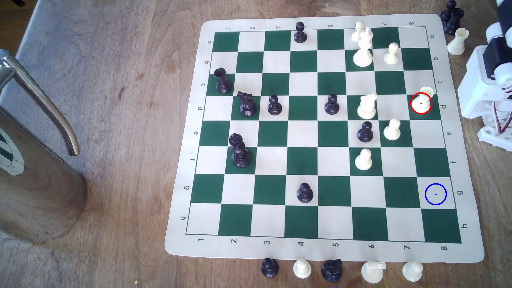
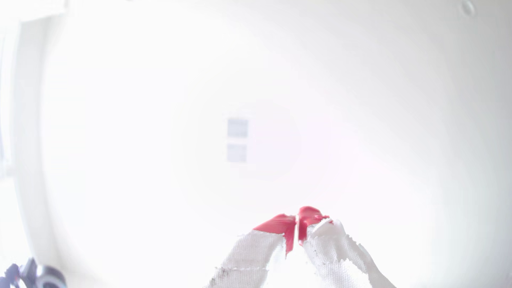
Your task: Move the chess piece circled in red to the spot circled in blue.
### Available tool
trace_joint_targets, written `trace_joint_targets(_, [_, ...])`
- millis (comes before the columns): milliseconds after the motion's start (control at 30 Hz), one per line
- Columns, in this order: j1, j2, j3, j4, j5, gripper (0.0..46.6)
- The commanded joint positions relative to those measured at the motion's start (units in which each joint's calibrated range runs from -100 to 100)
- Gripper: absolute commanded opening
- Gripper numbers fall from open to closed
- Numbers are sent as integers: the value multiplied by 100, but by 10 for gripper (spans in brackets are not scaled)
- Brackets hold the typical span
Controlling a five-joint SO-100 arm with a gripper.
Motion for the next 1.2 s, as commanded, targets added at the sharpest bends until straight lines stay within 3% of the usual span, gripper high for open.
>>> trace_joint_targets(0, [-15,14,-1137,2350,127,2])
trace_joint_targets(200, [47,14,-2352,5093,244,2])
trace_joint_targets(467, [986,22,-4202,10187,166,2])
trace_joint_targets(600, [1095,65,-4374,11662,176,2])
trace_joint_targets(700, [1064,404,-4746,13308,-34,14])
trace_joint_targets(800, [1009,761,-5172,14422,-186,49])
trace_joint_targets(833, [1017,803,-5199,14839,-381,102])
trace_joint_targets(1067, [970,863,-4592,16191,-410,141])
trace_joint_targets(1167, [783,583,-4156,16387,-518,233])
